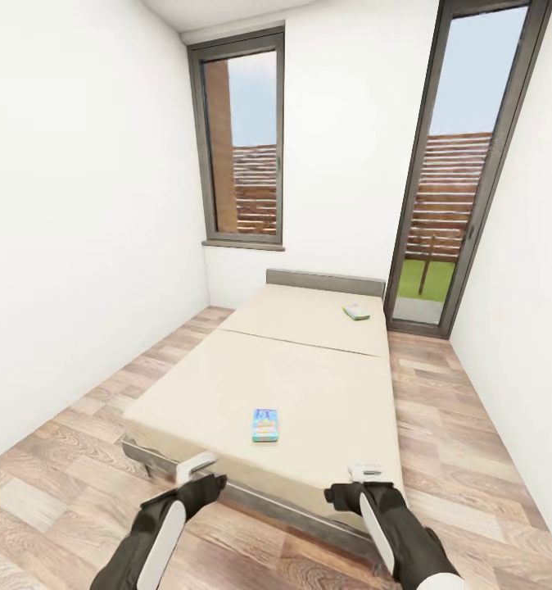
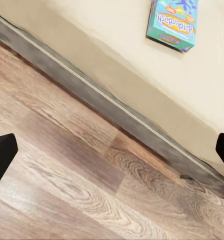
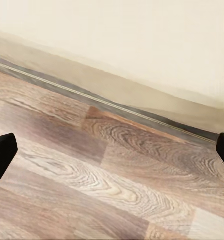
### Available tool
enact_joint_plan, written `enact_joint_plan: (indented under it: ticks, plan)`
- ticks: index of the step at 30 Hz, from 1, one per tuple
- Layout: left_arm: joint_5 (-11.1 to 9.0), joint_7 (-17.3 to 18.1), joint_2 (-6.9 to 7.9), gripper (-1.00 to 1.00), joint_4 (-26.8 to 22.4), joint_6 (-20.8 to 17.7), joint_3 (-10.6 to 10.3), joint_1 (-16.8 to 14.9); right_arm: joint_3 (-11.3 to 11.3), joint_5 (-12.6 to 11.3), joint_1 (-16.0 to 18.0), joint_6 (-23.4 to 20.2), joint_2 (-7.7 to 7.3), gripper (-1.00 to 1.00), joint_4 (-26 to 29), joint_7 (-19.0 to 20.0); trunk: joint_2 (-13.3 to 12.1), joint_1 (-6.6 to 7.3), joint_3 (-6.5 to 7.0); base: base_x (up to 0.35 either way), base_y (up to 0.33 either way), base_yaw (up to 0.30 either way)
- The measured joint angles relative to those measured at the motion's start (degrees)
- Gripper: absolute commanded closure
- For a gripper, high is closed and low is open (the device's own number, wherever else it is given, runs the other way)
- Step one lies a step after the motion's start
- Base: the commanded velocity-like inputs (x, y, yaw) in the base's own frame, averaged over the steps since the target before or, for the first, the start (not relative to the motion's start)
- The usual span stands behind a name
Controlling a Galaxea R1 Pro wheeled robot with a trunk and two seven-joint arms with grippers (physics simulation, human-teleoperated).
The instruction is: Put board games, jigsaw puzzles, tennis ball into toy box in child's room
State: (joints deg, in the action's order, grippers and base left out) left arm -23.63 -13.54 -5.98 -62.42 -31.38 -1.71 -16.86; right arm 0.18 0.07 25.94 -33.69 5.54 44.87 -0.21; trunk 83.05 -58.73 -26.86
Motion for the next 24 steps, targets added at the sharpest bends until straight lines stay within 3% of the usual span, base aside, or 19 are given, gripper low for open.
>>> enact_joint_plan:
  ticks: [3, 5, 8, 10, 11, 13, 18, 24]
  plan:
    - [-0.14, -1.88, -0.3, -1.0, -3.26, -1.16, -1.17, 1.2, 0.04, -0.01, -1.78, -1.59, -0.05, -1.0, 3.98, 0.01, -0.01, 0.0, 0.0, 0.0, 0.0, 0.0]
    - [-0.54, -4.86, -0.7, -1.0, -7.72, -2.73, -3.44, 2.92, 0.17, -0.01, -5.59, -4.47, -0.15, -1.0, 12.01, 0.03, 0.0, 0.0, 0.0, 0.0, 0.0, 0.0]
    - [-0.7, -6.05, -0.85, -1.0, -9.39, -3.33, -4.57, 3.57, 0.24, -0.03, -7.67, -5.76, -0.19, -1.0, 16.3, 0.03, -0.01, 0.0, 0.0, 0.0, 0.0, 0.0]
    - [-1.13, -7.66, -1.05, -1.0, -11.67, -4.12, -6.43, 4.5, 0.34, -0.04, -11.33, -7.65, -0.25, -1.0, 23.79, 0.04, 0.0, 0.0, 0.0, 0.0, 0.0, 0.0]
    - [-1.11, -7.69, -1.05, -1.0, -11.71, -4.14, -6.46, 4.51, 0.34, -0.05, -11.39, -7.68, -0.25, -1.0, 23.91, 0.04, -0.01, 0.0, 0.0, 0.0, 0.0, 0.0]
    - [-1.53, -8.83, -1.18, -1.0, -13.17, -4.64, -8.08, 5.17, 0.4, -0.05, -14.54, -8.88, -0.29, -1.0, 30.03, 0.04, 0.0, 0.0, 0.0, 0.0, 0.0, 0.0]
    - [-1.94, -9.79, -1.26, -1.0, -14.46, -5.1, -10.36, 6.31, 0.46, -0.01, -17.83, -9.88, -0.39, -1.0, 35.98, 0.01, -0.01, 0.0, 0.0, 0.0, 0.0, 0.0]
    - [-2.11, -10.28, -1.25, -1.0, -15.31, -5.33, -11.87, 7.69, 0.56, 0.06, -19.59, -10.2, -0.67, -1.0, 39.03, 0.02, -0.01, 0.0, 0.0, 0.0, 0.0, 0.0]
